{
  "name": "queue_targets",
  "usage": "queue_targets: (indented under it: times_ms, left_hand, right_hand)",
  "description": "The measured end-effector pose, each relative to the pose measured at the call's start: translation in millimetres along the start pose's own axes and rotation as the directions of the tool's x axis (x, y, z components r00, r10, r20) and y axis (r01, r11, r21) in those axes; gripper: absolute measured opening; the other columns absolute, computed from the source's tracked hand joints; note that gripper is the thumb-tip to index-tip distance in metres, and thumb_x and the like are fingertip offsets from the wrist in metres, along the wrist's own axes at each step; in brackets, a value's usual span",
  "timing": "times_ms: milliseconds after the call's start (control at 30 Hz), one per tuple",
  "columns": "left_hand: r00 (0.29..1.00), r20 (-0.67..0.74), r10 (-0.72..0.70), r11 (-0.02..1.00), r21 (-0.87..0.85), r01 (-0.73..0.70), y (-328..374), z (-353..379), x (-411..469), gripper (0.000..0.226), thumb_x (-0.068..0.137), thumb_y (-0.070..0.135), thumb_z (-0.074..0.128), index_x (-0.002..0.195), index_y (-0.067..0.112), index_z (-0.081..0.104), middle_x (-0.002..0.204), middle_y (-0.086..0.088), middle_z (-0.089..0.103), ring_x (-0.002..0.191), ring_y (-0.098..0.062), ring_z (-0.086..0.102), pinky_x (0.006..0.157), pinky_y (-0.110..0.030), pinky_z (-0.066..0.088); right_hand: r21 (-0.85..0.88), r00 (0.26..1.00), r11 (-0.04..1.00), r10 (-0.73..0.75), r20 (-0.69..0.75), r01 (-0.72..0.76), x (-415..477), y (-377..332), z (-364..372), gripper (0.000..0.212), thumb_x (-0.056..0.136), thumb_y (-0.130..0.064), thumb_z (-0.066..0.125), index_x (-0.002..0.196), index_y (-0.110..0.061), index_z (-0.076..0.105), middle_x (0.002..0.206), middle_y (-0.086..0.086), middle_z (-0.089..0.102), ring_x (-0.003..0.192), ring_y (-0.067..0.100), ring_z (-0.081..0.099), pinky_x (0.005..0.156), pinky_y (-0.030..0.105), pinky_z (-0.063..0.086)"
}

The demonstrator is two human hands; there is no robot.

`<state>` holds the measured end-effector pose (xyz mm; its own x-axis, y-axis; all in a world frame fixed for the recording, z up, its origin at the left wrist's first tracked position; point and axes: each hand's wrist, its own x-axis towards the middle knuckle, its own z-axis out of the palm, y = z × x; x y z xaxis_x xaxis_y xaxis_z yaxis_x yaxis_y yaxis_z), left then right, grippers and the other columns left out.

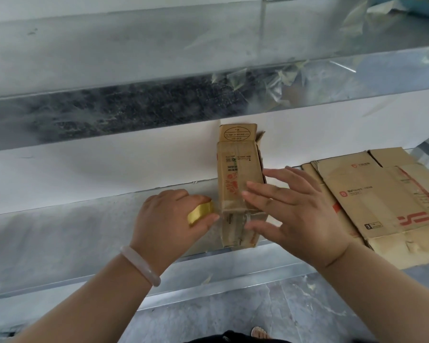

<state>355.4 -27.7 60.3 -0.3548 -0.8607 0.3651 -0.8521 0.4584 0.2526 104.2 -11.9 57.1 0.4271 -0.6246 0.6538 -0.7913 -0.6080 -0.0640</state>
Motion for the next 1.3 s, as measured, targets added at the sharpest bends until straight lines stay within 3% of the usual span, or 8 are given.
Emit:
queue_targets:
  times_ms: [233, 367, 600, 700, 867, 1033, 1200, 1300]
  left_hand:
    - [1.0, -0.004, -0.013, 1.0, -0.028, 0.013, 1, 3, 2, 0.042, 0.079, 0.065, 0.047, 0.097, 0.037, 0.071, 0.068, 0.012, 0.057, 0.067, -0.012, 0.059, 0.061, -0.031, 0.049]
    - [1.0, 0.012, 0.001, 0.998, -0.066, 0.0, -4, 3, 2, 0.047, 0.079, 0.069, 0.044, 0.099, 0.036, 0.071, 0.07, 0.013, 0.056, 0.068, -0.011, 0.058, 0.061, -0.027, 0.045]
    - [0.995, -0.058, 0.079, 0.911, -0.402, -0.096, -19, 4, -5, 0.044, 0.081, 0.061, 0.058, 0.11, 0.03, 0.068, 0.098, 0.013, 0.056, 0.088, 0.0, 0.054, 0.074, -0.021, 0.046]
    - [0.986, -0.098, 0.136, 0.923, -0.349, -0.162, -21, 5, -4, 0.046, 0.081, 0.059, 0.059, 0.106, 0.023, 0.073, 0.094, 0.009, 0.058, 0.082, -0.005, 0.056, 0.072, -0.022, 0.046]
    - [0.969, -0.106, 0.224, 0.97, -0.072, -0.232, -28, 5, 2, 0.051, 0.081, 0.063, 0.052, 0.101, 0.022, 0.075, 0.085, 0.007, 0.063, 0.069, -0.013, 0.059, 0.059, -0.028, 0.05]
    - [0.977, -0.108, 0.182, 0.947, -0.248, -0.204, -32, 6, -3, 0.051, 0.078, 0.062, 0.059, 0.112, 0.025, 0.07, 0.093, 0.009, 0.066, 0.081, -0.007, 0.06, 0.071, -0.025, 0.05]
    - [0.971, -0.124, 0.206, 0.92, -0.314, -0.235, -22, 12, -3, 0.026, 0.085, 0.044, 0.063, 0.094, 0.023, 0.077, 0.098, 0.012, 0.068, 0.084, -0.005, 0.061, 0.074, -0.031, 0.051]
    - [0.97, -0.137, 0.2, 0.917, -0.323, -0.235, -14, 17, 0, 0.02, 0.086, 0.035, 0.062, 0.084, 0.022, 0.078, 0.091, 0.013, 0.068, 0.079, -0.007, 0.063, 0.07, -0.032, 0.051]
  right_hand:
    - [0.163, 0.993, 0.982, 0.103, -0.051, -0.094, 17, -30, 35, 0.026, 0.095, -0.041, 0.061, 0.107, -0.025, 0.077, 0.116, -0.011, 0.07, 0.117, 0.016, 0.061, 0.097, 0.04, 0.047]
    - [0.148, 0.997, 0.988, 0.044, -0.067, -0.034, 10, -25, 39, 0.023, 0.094, -0.035, 0.064, 0.112, -0.024, 0.075, 0.121, -0.01, 0.068, 0.121, 0.017, 0.059, 0.102, 0.041, 0.044]
    - [0.215, 0.997, 0.975, 0.061, -0.039, -0.051, 7, -17, 35, 0.024, 0.091, -0.03, 0.069, 0.112, -0.022, 0.074, 0.121, -0.008, 0.068, 0.123, 0.018, 0.058, 0.096, 0.047, 0.047]
    - [0.213, 0.998, 0.976, 0.057, -0.03, -0.049, 7, -16, 33, 0.024, 0.091, -0.03, 0.067, 0.113, -0.022, 0.074, 0.121, -0.008, 0.068, 0.124, 0.017, 0.058, 0.097, 0.046, 0.047]
    - [0.217, 0.997, 0.973, 0.08, -0.012, -0.075, 7, -19, 33, 0.024, 0.091, -0.03, 0.068, 0.114, -0.023, 0.073, 0.121, -0.009, 0.068, 0.125, 0.016, 0.056, 0.097, 0.046, 0.047]
    - [0.223, 0.998, 0.973, 0.069, -0.009, -0.065, 8, -19, 32, 0.025, 0.091, -0.031, 0.068, 0.114, -0.022, 0.073, 0.121, -0.009, 0.068, 0.125, 0.015, 0.057, 0.097, 0.046, 0.047]
    - [0.224, 0.998, 0.973, 0.052, -0.019, -0.047, 8, -18, 32, 0.029, 0.091, -0.031, 0.068, 0.118, -0.02, 0.071, 0.124, -0.007, 0.067, 0.126, 0.016, 0.055, 0.099, 0.047, 0.046]
    - [0.226, 0.995, 0.973, 0.061, -0.077, -0.042, 4, -18, 28, 0.037, 0.099, -0.036, 0.053, 0.129, -0.018, 0.062, 0.134, 0.0, 0.06, 0.13, 0.021, 0.051, 0.108, 0.046, 0.039]
